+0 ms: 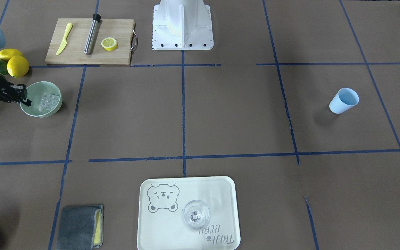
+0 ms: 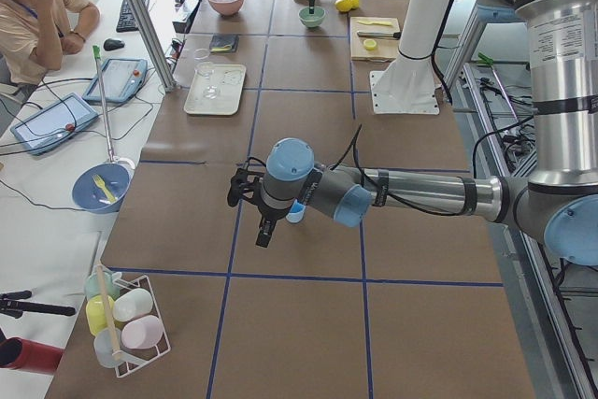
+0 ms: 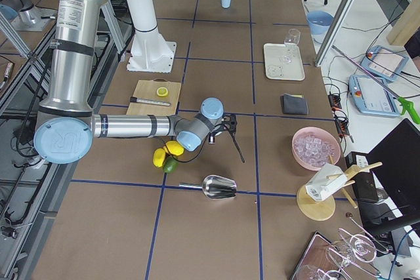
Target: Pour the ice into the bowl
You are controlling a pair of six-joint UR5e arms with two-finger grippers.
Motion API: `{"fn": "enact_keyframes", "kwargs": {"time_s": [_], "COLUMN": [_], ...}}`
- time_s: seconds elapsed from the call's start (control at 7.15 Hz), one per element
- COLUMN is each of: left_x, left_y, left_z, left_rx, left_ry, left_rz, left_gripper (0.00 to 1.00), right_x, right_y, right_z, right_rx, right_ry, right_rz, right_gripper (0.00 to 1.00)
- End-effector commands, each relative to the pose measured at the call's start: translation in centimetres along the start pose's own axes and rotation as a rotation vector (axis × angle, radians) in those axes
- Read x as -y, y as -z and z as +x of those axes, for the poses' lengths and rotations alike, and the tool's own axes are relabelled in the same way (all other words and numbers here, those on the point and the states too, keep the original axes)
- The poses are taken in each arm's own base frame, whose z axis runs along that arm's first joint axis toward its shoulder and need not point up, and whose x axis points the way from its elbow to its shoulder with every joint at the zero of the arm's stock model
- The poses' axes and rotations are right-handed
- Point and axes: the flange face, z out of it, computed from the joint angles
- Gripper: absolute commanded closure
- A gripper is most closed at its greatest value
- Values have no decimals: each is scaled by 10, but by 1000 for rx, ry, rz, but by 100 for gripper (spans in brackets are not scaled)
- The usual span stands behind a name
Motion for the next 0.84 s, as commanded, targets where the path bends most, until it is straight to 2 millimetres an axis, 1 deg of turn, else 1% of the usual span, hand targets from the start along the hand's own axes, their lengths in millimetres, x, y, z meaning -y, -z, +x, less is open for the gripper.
{"fn": "enact_keyframes", "kwargs": {"time_s": [0.0, 0.14, 0.28, 0.42, 0.56, 0.7], "left_x": [0, 0, 2, 5, 8, 7], "left_y": [1, 0, 0, 1, -1, -4], "left_z": [0, 0, 2, 3, 2, -2], "left_rx": [0, 0, -1, -3, -1, 2], "left_ry": [0, 1, -3, -5, -6, -14], "left_rz": [1, 0, 2, 4, 3, -3], "left_gripper": [0, 0, 0, 0, 0, 0], "right_x": [0, 3, 13, 17, 21, 19], "right_y": [2, 8, 40, 66, 86, 93], "right_z": [-1, -9, -8, -1, 9, 23], "right_rx": [4, 16, 40, 84, 113, 105], "right_ry": [5, 17, 8, -14, -10, 4], "right_rz": [4, 15, 68, 70, 79, 87], "right_gripper": [0, 0, 0, 0, 0, 0]}}
